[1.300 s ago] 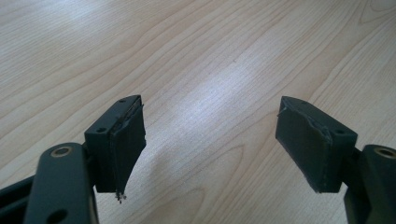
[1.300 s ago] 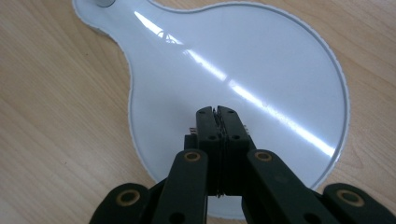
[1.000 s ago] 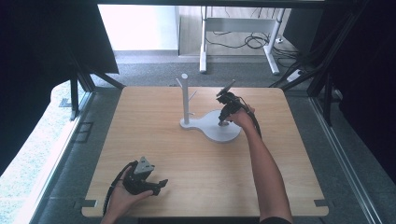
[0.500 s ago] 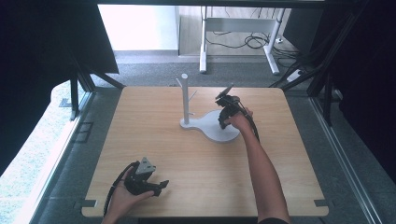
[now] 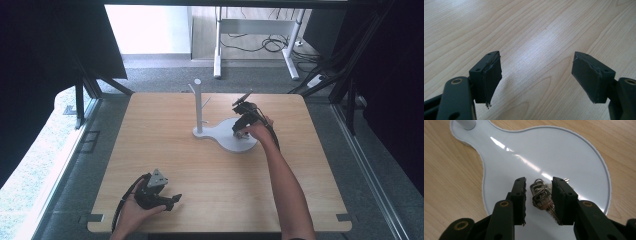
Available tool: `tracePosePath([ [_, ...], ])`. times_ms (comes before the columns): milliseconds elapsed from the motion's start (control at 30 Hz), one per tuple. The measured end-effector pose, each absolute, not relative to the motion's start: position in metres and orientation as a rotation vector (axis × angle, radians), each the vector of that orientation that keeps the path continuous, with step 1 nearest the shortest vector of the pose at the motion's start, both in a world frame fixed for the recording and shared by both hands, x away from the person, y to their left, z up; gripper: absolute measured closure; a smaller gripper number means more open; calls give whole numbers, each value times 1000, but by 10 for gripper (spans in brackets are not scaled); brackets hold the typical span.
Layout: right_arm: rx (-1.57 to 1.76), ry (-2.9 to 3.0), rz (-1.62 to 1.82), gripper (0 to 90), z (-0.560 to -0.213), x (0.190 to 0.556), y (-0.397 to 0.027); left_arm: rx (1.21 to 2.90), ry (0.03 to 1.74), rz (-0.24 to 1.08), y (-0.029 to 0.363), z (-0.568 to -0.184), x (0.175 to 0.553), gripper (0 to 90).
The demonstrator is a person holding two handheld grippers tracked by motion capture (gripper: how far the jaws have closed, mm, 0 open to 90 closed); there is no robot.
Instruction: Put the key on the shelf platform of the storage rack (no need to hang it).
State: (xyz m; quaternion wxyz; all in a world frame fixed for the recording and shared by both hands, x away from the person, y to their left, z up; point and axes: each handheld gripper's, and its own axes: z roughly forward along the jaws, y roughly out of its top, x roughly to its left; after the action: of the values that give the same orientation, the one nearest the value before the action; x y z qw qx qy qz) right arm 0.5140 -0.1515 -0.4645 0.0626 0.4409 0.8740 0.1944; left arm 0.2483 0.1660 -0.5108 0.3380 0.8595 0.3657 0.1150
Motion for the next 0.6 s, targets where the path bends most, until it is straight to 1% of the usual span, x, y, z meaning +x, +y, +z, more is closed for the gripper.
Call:
tracePosePath([
  [233,1289,2665,664,566,-458,503,-157,2239,951,303,165,-510,248,241],
  [400,1248,2675,717,533,-449,494,-158,2236,957,307,166,-510,248,242],
  [500,1198,2672,768,495,-444,486,-161,2236,960,311,167,-510,248,242],
  [600,1174,2672,790,482,-442,477,-163,2238,962,315,167,-510,248,242],
])
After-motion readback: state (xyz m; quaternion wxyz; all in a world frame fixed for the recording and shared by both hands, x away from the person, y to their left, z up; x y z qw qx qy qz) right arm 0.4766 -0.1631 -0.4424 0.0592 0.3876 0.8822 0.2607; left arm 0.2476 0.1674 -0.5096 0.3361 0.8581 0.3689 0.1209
